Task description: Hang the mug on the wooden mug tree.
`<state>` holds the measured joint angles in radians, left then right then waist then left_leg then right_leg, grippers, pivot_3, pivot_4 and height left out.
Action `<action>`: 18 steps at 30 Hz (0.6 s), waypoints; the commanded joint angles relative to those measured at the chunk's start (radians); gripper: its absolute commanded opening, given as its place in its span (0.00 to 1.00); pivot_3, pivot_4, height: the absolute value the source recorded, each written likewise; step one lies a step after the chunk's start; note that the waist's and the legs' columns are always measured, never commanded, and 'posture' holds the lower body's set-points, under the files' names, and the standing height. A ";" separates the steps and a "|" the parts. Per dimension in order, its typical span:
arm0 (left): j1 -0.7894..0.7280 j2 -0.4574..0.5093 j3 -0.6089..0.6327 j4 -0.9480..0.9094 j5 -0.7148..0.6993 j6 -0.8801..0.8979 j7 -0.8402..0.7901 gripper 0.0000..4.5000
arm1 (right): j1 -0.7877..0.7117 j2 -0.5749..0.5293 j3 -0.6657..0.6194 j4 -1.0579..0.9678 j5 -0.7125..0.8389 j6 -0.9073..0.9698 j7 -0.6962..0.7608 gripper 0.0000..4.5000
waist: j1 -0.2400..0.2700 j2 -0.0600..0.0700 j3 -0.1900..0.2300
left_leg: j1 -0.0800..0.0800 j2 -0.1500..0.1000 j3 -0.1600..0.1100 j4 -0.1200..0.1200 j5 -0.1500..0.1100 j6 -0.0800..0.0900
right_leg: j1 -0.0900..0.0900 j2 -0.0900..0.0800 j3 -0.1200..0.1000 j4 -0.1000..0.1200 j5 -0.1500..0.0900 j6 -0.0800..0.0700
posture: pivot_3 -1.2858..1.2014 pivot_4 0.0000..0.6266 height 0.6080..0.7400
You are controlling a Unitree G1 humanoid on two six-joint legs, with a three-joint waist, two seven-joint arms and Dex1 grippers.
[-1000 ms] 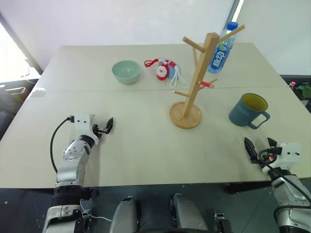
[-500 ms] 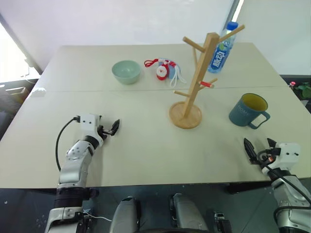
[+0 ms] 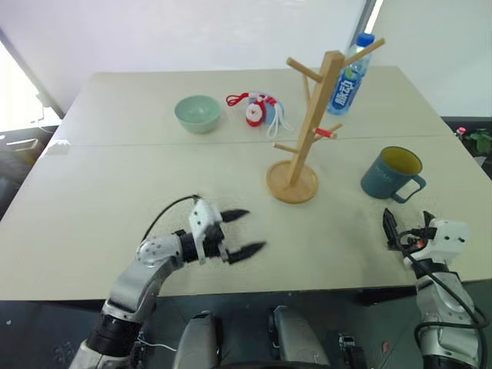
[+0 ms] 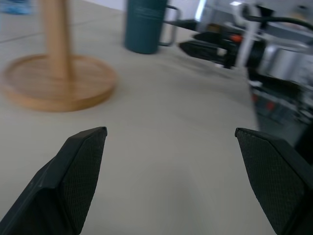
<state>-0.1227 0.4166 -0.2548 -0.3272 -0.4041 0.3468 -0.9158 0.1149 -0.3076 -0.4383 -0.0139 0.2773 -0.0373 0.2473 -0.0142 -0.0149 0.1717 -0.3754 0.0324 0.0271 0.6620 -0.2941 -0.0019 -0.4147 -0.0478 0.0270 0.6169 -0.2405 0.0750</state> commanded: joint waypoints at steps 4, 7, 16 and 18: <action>-0.073 -0.007 -0.003 -0.021 -0.008 0.003 -0.012 1.00 | -0.075 -0.002 -0.013 0.044 -0.050 -0.028 -0.092 0.99 | 0.000 0.000 0.000 | 0.000 0.000 0.000 0.000 0.000 0.000 | 0.000 0.001 -0.001 0.000 0.000 0.000 | 0.52 0.24 1.00; -0.073 -0.010 -0.006 -0.017 -0.004 -0.001 -0.009 1.00 | -0.122 -0.005 -0.025 0.084 -0.068 -0.036 -0.144 0.99 | -0.002 0.001 0.000 | -0.001 -0.001 0.000 0.000 0.000 0.001 | 0.000 0.002 -0.001 0.000 0.000 0.000 | 0.52 0.24 1.00; -0.070 -0.011 -0.003 -0.016 0.003 -0.010 0.001 1.00 | -0.170 -0.011 -0.033 0.151 -0.077 -0.063 -0.202 0.99 | -0.002 0.001 0.000 | 0.000 -0.001 0.000 0.000 0.000 0.001 | 0.000 0.002 0.000 0.000 0.000 0.000 | 0.52 0.24 1.00; -0.068 -0.011 -0.004 -0.018 0.003 -0.010 0.005 1.00 | -0.183 -0.014 -0.034 0.169 -0.078 -0.062 -0.211 0.99 | -0.003 0.001 0.000 | 0.000 -0.001 0.000 0.000 0.000 0.001 | 0.000 0.002 0.000 0.000 0.000 0.000 | 0.52 0.24 1.00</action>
<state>-0.1914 0.4091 -0.2613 -0.3247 -0.4014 0.3576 -0.9124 -0.0555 -0.3037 -0.4481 0.1610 0.1998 -0.0746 0.0468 -0.0169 -0.0144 0.1718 -0.3756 0.0316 0.0273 0.6619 -0.2943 -0.0012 -0.4146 -0.0452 0.0265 0.6166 -0.2406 0.0753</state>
